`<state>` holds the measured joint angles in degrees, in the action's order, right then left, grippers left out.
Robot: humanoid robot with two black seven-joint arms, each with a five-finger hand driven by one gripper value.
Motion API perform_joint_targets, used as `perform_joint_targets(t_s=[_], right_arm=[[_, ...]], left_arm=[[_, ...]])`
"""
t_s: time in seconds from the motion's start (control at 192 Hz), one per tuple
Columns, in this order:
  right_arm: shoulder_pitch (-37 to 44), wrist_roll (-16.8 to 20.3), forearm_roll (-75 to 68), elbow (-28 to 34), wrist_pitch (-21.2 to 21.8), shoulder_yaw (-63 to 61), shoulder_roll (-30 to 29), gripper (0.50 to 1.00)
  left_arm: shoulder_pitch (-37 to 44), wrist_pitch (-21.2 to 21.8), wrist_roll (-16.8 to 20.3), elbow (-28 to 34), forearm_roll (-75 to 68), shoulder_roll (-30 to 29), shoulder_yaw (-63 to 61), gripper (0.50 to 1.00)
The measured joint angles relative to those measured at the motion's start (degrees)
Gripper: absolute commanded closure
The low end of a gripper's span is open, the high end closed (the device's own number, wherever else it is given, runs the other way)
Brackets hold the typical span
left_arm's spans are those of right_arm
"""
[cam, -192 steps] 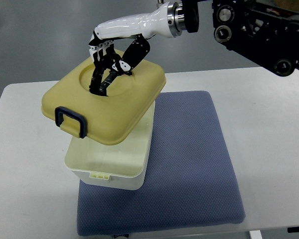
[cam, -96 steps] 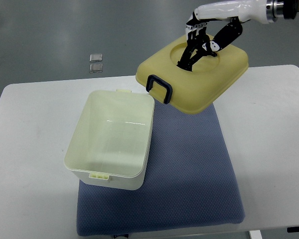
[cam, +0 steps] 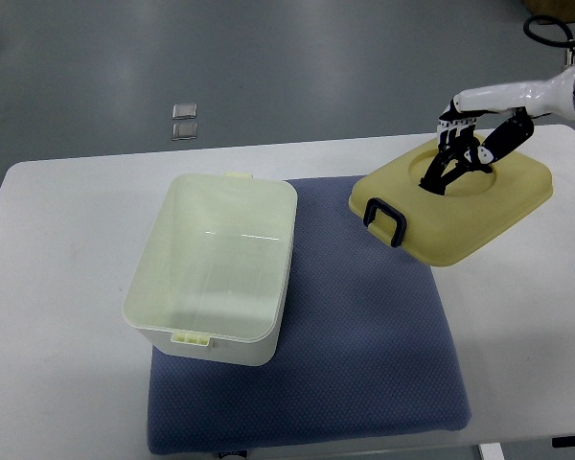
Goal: Open white storage box with right hand
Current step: 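Lower the held lid onto the cushion beside the box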
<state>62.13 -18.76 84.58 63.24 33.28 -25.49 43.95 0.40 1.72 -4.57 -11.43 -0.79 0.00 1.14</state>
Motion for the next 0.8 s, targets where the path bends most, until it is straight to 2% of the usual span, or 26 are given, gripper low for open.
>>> perform_joint_targets(t_s=[0.396, 0.635, 0.667, 0.703, 0.74, 0.76, 0.766, 0.771, 0.776, 0.781, 0.786, 0.792, 0.797, 0.802], right_arm=[[-6.3, 0.9, 0.5, -0.2, -8.7, 0.1, -13.9, 1.0], [-7.1, 1.1, 0.7, -0.4, -10.8, 0.1, -18.1, 1.0], [-7.2, 1.1, 0.7, -0.5, -10.9, 0.1, -18.1, 0.973], [-7.4, 1.2, 0.7, -0.6, -11.0, 0.1, -18.2, 0.91], [-7.6, 1.2, 0.7, -0.8, -11.1, 0.1, -18.2, 0.867], [-7.7, 1.2, 0.7, -0.9, -11.1, 0.1, -18.3, 0.826], [-7.7, 1.2, 0.7, -1.0, -11.1, 0.1, -18.3, 0.802], [-7.8, 1.2, 0.7, -1.0, -11.1, 0.0, -18.3, 0.801], [-7.8, 1.2, 0.7, -1.0, -11.1, 0.0, -18.3, 0.773], [-7.8, 1.2, 0.7, -1.0, -11.1, 0.0, -18.3, 0.773], [-7.8, 1.2, 0.7, -1.1, -11.1, 0.0, -18.3, 0.742], [-7.8, 1.2, 0.7, -1.1, -11.1, 0.0, -18.3, 0.742], [-7.8, 1.2, 0.7, -1.1, -11.1, 0.0, -18.3, 0.714], [-7.9, 1.2, 0.6, -1.2, -11.2, 0.0, -18.3, 0.713]], left_arm=[[0.2, 0.0, 0.0, 0.3, 0.0, 0.0, 0.2, 0.5], [0.4, 0.0, 0.0, 0.3, 0.0, 0.0, 0.2, 0.5], [0.4, 0.0, 0.0, 0.3, 0.0, 0.0, 0.2, 0.5], [0.4, 0.0, 0.0, 0.3, 0.0, 0.0, 0.2, 0.5], [0.4, 0.0, 0.0, 0.3, 0.0, 0.0, 0.2, 0.5], [0.4, 0.0, 0.0, 0.3, 0.0, 0.0, 0.2, 0.5], [0.4, 0.0, 0.0, 0.3, 0.0, 0.0, 0.2, 0.5], [0.4, 0.0, 0.0, 0.3, 0.0, 0.0, 0.2, 0.5], [0.4, 0.0, 0.0, 0.3, 0.0, 0.0, 0.2, 0.5], [0.4, 0.0, 0.0, 0.3, 0.0, 0.0, 0.2, 0.5], [0.4, 0.0, 0.0, 0.3, 0.0, 0.0, 0.2, 0.5], [0.4, 0.0, 0.0, 0.3, 0.0, 0.0, 0.2, 0.5], [0.4, 0.0, 0.0, 0.3, 0.0, 0.0, 0.2, 0.5], [0.4, 0.0, 0.0, 0.3, 0.0, 0.0, 0.2, 0.5]])
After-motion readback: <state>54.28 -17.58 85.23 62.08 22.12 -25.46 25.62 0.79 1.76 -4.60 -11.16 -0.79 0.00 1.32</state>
